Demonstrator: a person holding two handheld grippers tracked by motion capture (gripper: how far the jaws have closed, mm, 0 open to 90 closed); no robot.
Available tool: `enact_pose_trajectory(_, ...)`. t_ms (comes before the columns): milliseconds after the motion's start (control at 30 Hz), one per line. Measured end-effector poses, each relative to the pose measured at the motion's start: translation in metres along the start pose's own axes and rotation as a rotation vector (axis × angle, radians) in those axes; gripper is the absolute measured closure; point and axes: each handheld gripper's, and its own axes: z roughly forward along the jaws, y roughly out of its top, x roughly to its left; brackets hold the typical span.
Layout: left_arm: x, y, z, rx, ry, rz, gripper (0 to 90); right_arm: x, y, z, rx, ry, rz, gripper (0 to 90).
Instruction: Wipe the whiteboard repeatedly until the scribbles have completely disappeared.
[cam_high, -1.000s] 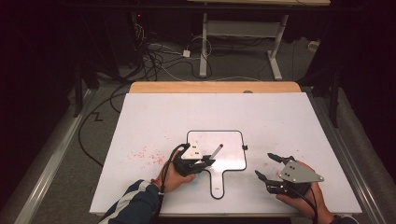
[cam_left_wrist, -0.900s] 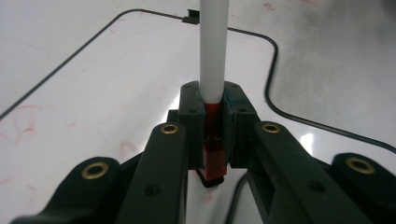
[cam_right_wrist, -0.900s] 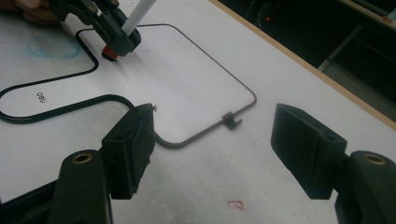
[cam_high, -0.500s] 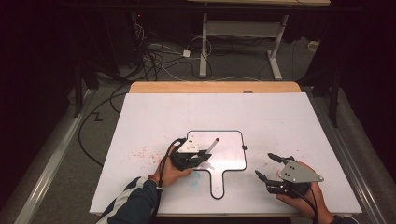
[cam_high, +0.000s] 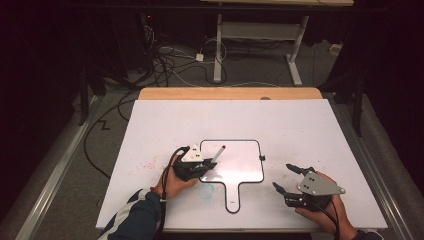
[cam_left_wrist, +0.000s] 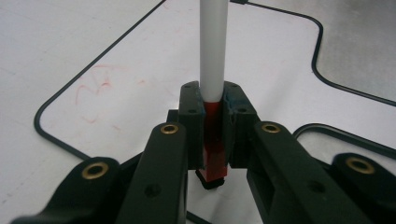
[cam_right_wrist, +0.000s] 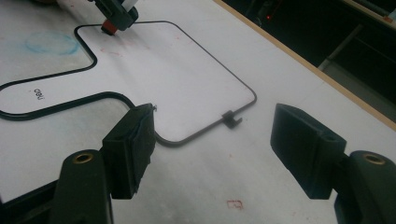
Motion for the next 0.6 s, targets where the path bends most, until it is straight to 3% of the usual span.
enact_pose_trajectory(467, -0.0034, 0.0032, -0.0011, 0.012, 0.015, 0.015, 78.5, -0.0014, -0.0009, -0.0012, 0.001, -0.009, 0.004, 31.7)
enact_pose_trajectory(600, -0.0014, 0.0019, -0.0019, 0.008, 0.019, 0.000, 78.5, -0.0012, -0.0010, -0.0010, 0.005, -0.012, 0.002, 31.7)
